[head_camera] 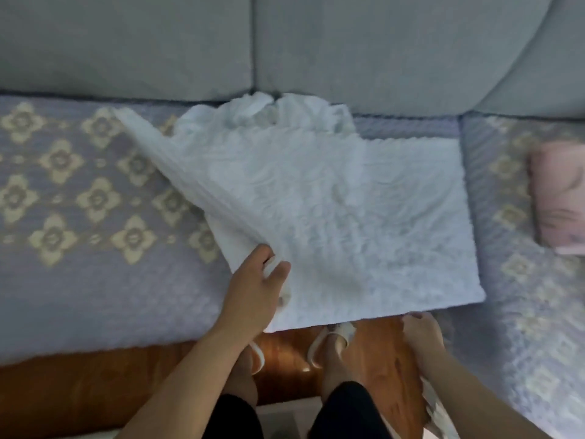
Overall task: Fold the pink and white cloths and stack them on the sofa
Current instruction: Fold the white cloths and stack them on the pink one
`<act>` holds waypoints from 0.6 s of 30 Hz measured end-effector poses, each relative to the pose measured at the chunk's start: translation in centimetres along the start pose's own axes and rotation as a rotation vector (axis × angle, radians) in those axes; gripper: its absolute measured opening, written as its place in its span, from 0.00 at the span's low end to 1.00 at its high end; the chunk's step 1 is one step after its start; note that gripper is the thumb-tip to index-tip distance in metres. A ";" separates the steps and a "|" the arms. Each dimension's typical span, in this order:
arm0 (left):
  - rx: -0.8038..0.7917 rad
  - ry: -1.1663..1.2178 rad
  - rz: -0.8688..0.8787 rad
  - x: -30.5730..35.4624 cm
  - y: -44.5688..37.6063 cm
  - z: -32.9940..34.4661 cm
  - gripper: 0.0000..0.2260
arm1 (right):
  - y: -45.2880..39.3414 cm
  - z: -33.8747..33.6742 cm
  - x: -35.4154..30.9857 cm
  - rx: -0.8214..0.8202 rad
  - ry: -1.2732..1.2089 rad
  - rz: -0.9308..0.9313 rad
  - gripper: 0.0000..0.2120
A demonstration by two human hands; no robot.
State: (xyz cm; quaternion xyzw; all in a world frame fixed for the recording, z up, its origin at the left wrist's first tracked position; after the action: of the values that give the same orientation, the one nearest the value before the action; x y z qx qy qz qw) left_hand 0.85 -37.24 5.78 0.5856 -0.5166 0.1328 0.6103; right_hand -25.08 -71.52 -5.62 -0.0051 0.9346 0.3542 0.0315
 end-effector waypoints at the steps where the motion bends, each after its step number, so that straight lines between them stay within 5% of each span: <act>1: -0.038 -0.023 0.009 1.2 -0.7 2.5 0.10 | -1.5 -1.6 1.1 0.002 -0.068 0.035 0.15; 5: -0.053 -0.078 -0.041 1.3 -4.4 10.8 0.03 | -8.5 -5.5 4.6 -0.027 -0.321 0.159 0.14; 9: 0.094 -0.003 -0.225 -3.5 -7.3 14.5 0.08 | -18.0 -3.9 8.0 -0.111 -0.788 0.340 0.14; 15: 0.364 0.053 -0.375 -5.1 -4.2 12.9 0.07 | -23.4 -4.6 9.2 -0.127 -1.132 0.528 0.18; 18: 0.524 0.241 -0.422 -4.7 -0.9 10.6 0.08 | -24.3 -5.0 9.9 -0.218 -1.223 0.569 0.33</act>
State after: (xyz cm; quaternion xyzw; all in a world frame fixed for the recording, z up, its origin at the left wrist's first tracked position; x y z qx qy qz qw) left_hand -5.53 -44.45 -0.75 0.7963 -0.2568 0.1999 0.5099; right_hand -34.46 -92.93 -18.55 0.4386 0.6727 0.3802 0.4589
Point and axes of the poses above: each hand's wrist, its own y-axis away from the middle knuckle, its own z-axis out of the palm, x = y × z, the point moved 10 cm from there along -y, towards the middle knuckle, and after that the axes turned 2 degrees about y, right-handed, at the moved point
